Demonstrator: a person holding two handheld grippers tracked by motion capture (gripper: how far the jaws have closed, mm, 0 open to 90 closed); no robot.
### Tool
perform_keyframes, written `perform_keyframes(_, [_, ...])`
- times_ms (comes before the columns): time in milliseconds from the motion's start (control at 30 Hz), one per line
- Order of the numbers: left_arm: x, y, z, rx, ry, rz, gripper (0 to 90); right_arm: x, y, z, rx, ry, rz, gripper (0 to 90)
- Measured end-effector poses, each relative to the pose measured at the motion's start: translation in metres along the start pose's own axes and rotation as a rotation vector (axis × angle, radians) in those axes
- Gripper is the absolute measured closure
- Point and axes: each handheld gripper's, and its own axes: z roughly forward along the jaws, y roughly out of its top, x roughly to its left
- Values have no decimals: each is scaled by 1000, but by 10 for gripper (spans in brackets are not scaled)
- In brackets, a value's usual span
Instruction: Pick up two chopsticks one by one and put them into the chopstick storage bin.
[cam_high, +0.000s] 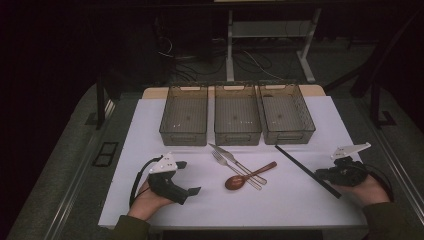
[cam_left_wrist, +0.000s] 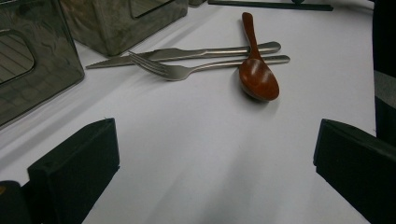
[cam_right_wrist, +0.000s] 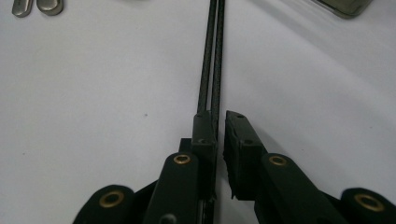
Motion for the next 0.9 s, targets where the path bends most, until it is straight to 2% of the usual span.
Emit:
perform_keyframes(233, [0,0,0,-3,-3,-2,0,1,-1,0,6,3,-2,811])
perform_keyframes(900, [-1,0,1,3,-6,6,0,1,-3,4,21,-46,-33,837])
